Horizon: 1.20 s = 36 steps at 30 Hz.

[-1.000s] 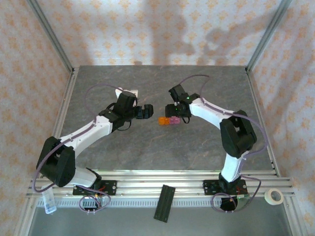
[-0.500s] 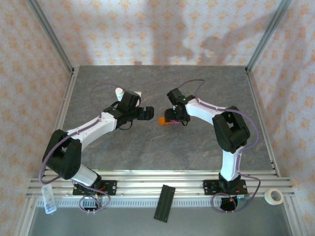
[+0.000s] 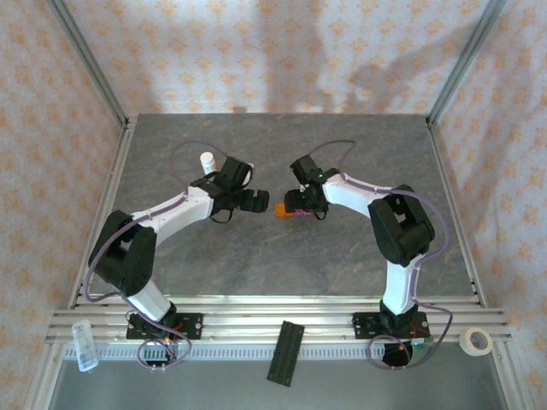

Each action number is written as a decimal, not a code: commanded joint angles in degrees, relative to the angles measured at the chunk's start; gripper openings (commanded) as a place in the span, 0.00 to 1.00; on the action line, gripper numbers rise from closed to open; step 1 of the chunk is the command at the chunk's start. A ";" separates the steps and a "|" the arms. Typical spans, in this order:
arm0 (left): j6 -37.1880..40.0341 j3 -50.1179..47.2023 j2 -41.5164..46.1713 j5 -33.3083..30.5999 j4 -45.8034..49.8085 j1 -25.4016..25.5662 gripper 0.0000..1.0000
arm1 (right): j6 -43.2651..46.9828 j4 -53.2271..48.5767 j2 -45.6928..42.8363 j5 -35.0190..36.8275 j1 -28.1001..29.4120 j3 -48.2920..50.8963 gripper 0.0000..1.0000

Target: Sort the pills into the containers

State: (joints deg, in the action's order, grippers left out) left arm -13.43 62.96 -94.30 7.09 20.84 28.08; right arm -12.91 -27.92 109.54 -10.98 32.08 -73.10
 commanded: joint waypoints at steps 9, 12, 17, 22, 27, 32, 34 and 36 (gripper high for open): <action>6.33 1.94 -5.74 -2.32 3.73 5.59 1.00 | -0.50 -0.82 1.95 1.89 0.04 4.55 0.78; 5.90 1.65 -6.55 -1.63 2.69 5.68 1.00 | -0.53 -0.73 1.97 1.93 0.07 4.63 0.78; 5.43 1.88 -8.00 -1.90 1.29 5.69 1.00 | -0.47 -0.69 1.94 1.62 0.03 4.81 0.78; 4.76 2.55 -9.12 -1.86 -0.27 5.67 1.00 | -0.77 -0.23 1.93 1.28 0.03 5.41 0.77; 3.87 4.13 -10.23 -2.98 -1.60 5.50 1.00 | -0.90 0.02 1.87 1.18 0.05 6.07 0.77; 2.39 5.31 -10.71 -3.43 -3.29 4.50 1.00 | -1.07 0.23 1.80 1.20 0.03 6.70 0.76; 1.71 5.78 -10.90 -3.65 -3.99 4.10 1.00 | -1.06 0.29 1.81 1.18 0.01 6.90 0.76; 1.05 6.36 -11.31 -3.58 -4.43 3.66 1.00 | -1.07 0.32 1.82 1.23 0.05 7.01 0.76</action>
State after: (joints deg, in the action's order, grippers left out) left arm -10.63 67.26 -104.42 5.39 18.55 32.60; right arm -13.85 -22.87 108.12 -11.92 32.08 -69.47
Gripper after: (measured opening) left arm 0.996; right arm 0.760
